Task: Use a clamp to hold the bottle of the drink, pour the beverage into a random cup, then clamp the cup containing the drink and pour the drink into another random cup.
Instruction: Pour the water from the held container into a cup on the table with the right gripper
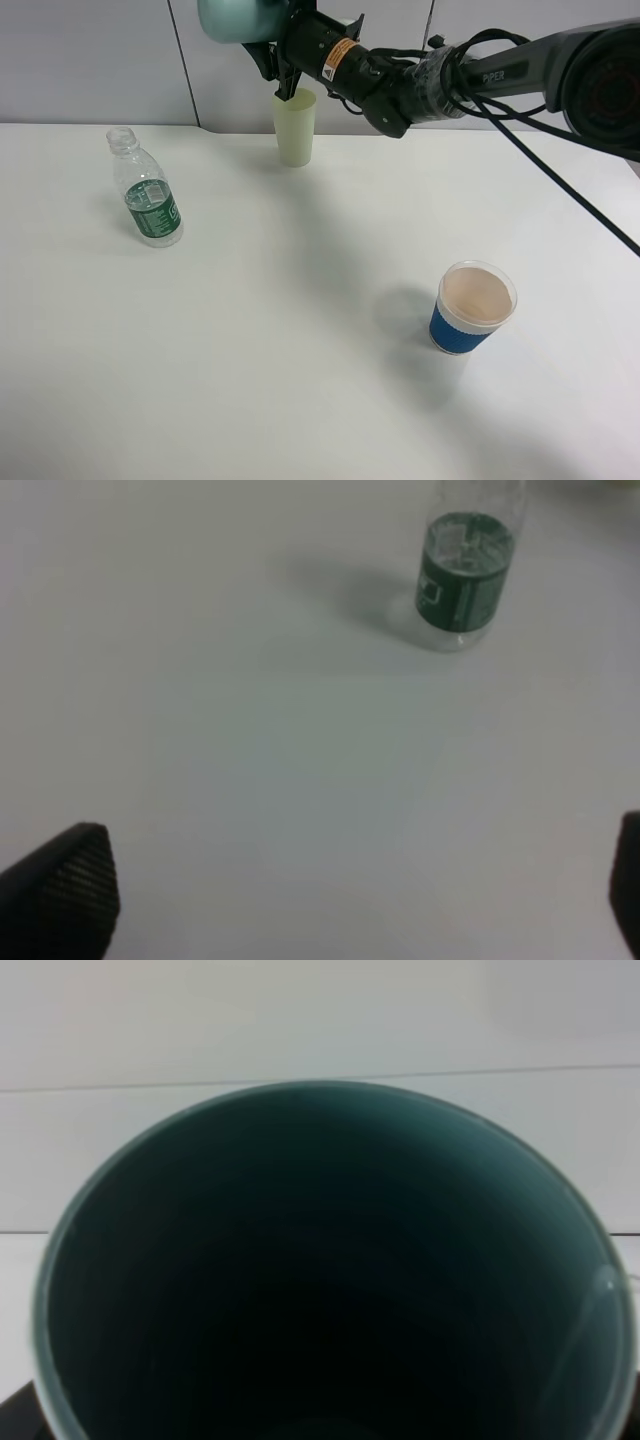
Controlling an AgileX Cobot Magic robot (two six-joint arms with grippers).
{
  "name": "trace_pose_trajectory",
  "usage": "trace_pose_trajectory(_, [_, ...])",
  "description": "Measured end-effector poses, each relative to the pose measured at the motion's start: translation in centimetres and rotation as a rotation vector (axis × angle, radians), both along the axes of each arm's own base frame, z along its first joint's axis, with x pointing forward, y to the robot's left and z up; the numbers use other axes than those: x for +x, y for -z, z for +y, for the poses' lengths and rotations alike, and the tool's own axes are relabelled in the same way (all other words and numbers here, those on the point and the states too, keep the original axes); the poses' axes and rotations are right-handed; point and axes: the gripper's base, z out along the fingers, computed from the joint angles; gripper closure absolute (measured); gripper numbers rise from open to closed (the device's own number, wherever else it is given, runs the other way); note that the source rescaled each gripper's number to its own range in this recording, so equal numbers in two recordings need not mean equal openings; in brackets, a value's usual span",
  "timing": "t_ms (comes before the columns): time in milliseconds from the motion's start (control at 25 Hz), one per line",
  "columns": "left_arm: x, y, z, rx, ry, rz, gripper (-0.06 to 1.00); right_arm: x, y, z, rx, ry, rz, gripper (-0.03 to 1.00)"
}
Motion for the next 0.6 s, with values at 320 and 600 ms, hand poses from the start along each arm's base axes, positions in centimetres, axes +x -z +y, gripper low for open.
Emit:
trace_pose_trajectory(320, [0.0,0.0,0.0,0.0,0.0,0.0,-0.06,-0.1,-0.19,0.01,0.024,-0.013,-0.005,0.97])
trace_pose_trajectory(600, [0.0,0.0,0.0,0.0,0.0,0.0,-0.06,-0.11,-0.1,0.05,-0.096,0.034,-0.141,0.97])
